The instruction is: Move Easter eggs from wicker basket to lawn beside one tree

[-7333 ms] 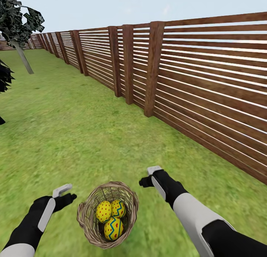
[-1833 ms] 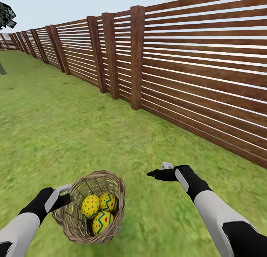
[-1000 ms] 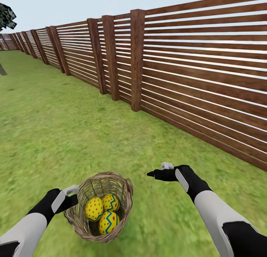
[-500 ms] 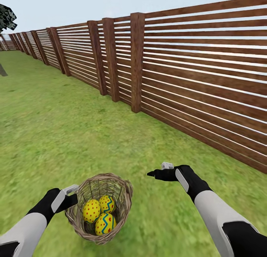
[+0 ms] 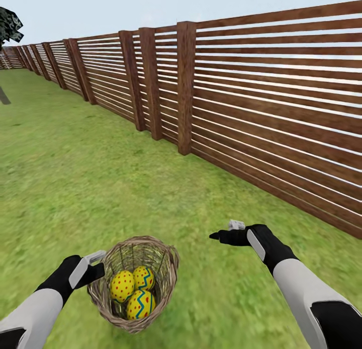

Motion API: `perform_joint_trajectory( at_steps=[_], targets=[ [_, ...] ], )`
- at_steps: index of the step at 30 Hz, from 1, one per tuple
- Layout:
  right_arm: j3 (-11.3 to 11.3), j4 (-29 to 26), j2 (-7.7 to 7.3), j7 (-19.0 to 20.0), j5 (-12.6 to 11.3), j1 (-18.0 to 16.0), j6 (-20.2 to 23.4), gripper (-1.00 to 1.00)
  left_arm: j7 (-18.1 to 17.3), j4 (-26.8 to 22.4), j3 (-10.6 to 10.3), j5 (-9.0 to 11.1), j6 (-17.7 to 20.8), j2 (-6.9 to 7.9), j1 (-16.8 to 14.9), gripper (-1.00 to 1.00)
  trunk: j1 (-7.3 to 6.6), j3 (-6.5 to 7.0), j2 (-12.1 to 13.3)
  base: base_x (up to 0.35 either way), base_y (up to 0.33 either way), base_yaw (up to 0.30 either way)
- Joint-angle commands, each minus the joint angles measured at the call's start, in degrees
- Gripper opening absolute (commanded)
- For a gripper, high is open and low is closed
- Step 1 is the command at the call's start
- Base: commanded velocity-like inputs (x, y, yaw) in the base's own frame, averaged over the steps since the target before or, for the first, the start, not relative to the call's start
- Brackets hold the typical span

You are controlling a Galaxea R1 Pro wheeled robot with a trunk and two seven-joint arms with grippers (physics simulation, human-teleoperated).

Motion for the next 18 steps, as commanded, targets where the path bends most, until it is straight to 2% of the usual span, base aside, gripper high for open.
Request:
perform_joint_trajectory(
  at_steps=[1,5,18],
  targets=[
    [0.4,-0.1,-0.08,-0.2,-0.5,0.0,0.2,1.0,0.4,-0.1,0.2,0.9,0.3,0.02,0.0,-1.0,-0.23,0.15,0.4,0.0,0.0,0.0],
    [0.4,-0.1,-0.08,-0.2,-0.5,0.0,0.2,1.0,0.4,-0.1,0.2,0.9,0.3,0.03,0.0,-1.0,-1.11,0.87,2.0,0.0,0.0,0.154],
    [0.4,-0.1,0.01,-0.3,-0.4,0.0,0.2,1.0,0.4,-0.1,0.2,0.9,0.3,-0.06,0.0,-1.0,-3.97,3.2,7.2,0.0,0.0,0.283]
  ],
)
